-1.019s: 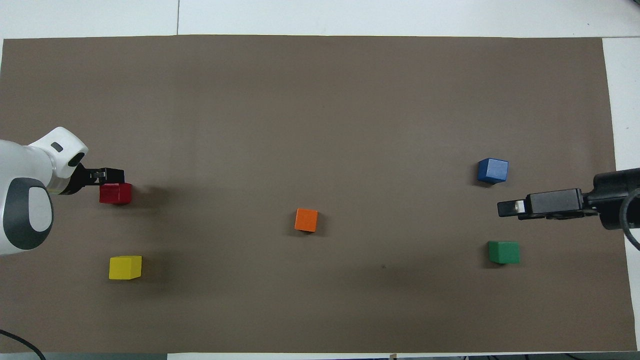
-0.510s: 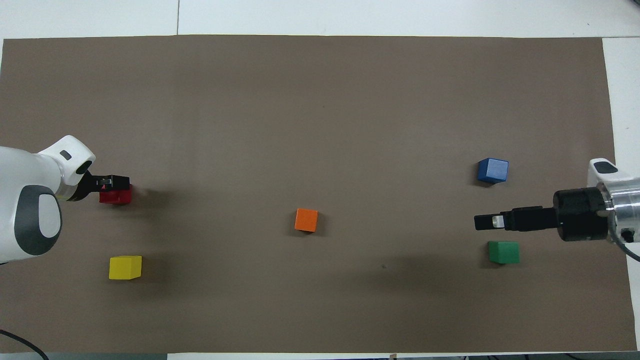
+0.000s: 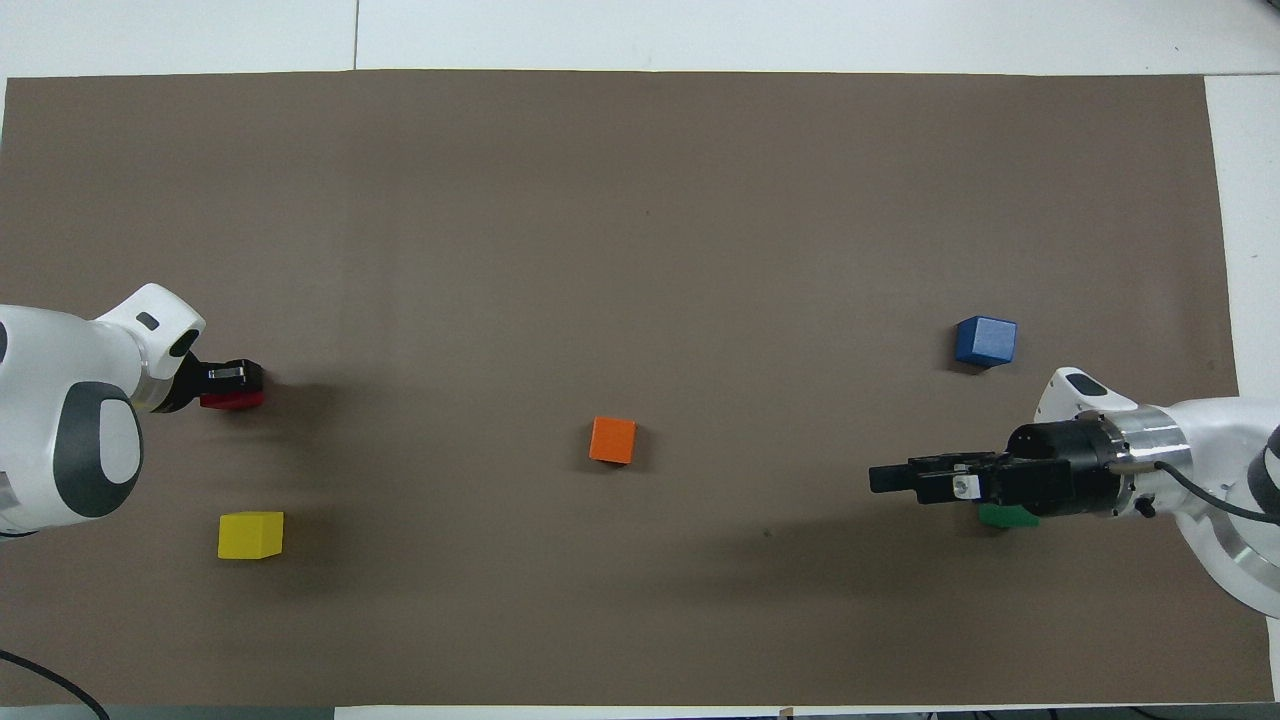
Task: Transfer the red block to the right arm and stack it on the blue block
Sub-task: 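Lift the red cube with the left gripper while the right gripper approaches, then close the right gripper on the red cube held by the left gripper, then open the left gripper and draw it back from the red cube, then carry the red cube with the right gripper over the blue cube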
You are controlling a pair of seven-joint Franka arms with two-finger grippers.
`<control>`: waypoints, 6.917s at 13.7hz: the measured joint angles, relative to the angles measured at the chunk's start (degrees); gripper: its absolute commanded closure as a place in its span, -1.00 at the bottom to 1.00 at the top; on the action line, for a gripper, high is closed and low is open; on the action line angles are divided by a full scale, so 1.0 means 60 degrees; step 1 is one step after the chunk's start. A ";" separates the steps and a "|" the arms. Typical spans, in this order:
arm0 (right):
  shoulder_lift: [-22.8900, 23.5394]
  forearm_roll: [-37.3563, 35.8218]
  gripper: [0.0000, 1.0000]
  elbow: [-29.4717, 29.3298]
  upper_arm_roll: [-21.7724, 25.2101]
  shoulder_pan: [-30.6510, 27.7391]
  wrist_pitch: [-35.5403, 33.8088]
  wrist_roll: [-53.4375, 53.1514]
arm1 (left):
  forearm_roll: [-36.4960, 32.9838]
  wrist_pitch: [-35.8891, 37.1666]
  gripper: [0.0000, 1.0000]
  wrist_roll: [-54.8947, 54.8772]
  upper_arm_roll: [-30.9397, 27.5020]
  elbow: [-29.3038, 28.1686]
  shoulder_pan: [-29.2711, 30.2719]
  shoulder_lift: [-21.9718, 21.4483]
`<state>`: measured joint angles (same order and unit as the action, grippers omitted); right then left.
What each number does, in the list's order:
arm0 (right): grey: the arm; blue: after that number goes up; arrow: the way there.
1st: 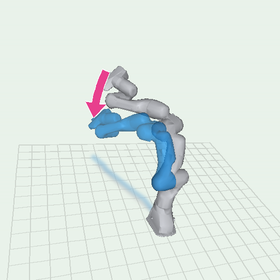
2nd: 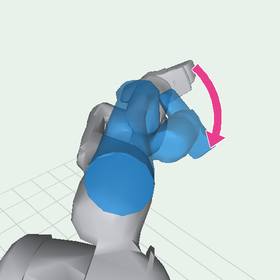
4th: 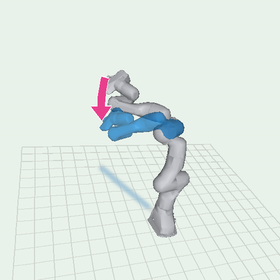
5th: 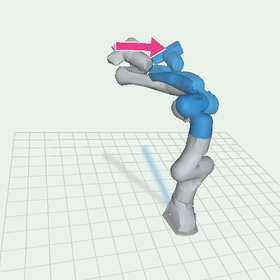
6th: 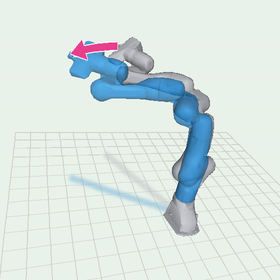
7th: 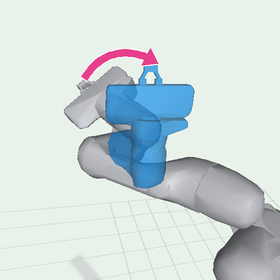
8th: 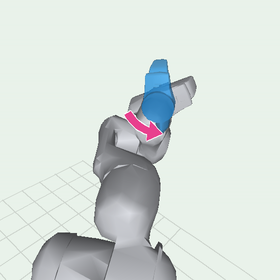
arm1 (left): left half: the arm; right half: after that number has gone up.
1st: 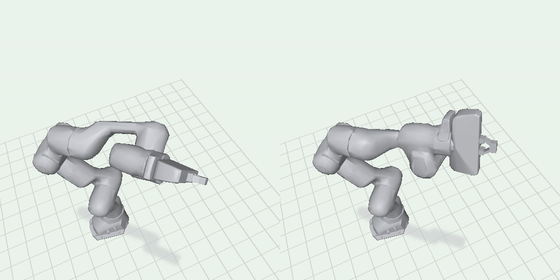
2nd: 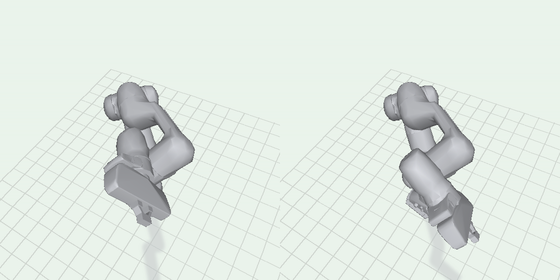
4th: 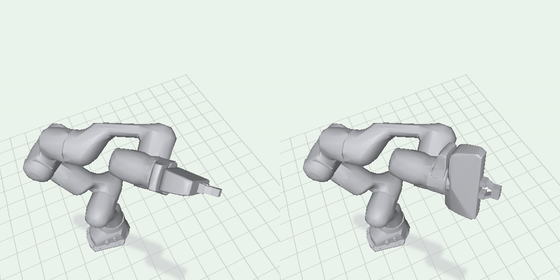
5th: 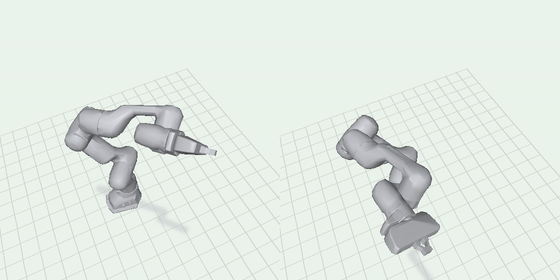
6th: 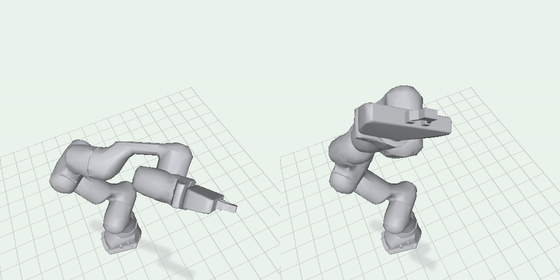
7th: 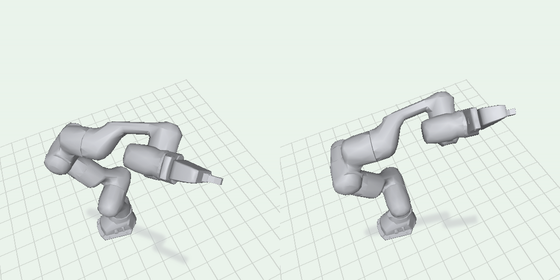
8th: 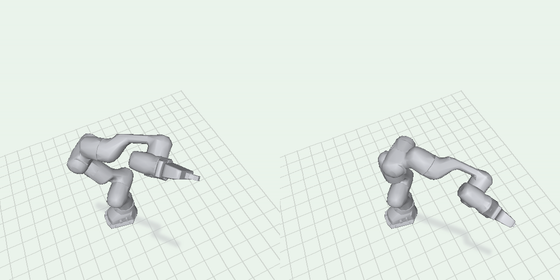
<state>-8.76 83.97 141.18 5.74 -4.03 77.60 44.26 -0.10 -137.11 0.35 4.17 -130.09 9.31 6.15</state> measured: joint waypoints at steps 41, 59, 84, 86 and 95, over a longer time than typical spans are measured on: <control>0.3645 0.7742 -0.44 0.0283 -0.0391 0.5196 -0.4104 0.3152 | 0.6226 0.3465 1.00 1.9221 0.2530 0.2161 -0.4721 -0.4070; 0.3629 0.7872 1.00 0.0105 -0.0385 0.5172 -0.3903 0.2996 | 0.6255 0.3767 -1.00 1.8015 0.2455 0.1821 -0.4609 -0.4634; -0.0220 -0.7304 1.00 -0.3165 -0.0253 0.2853 0.4840 -0.6465 | -0.1045 0.9554 -1.00 0.4079 0.2432 0.9023 0.0605 0.0453; -0.0182 -0.9460 1.00 -0.3297 -0.0246 0.2655 0.4840 -0.6960 | -0.1074 0.9505 -1.00 0.4034 0.2458 0.8855 0.0597 0.0440; 0.0529 -1.3695 1.00 -0.3295 -0.0241 0.1512 0.5979 -0.8175 | -0.0488 0.8713 -1.00 0.2651 0.1212 0.7131 -0.0436 -0.1058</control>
<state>-5.59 1.80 121.41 4.29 5.04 113.47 -4.78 -3.03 -84.83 16.25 11.44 -87.30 6.69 -0.20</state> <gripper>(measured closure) 0.436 0.000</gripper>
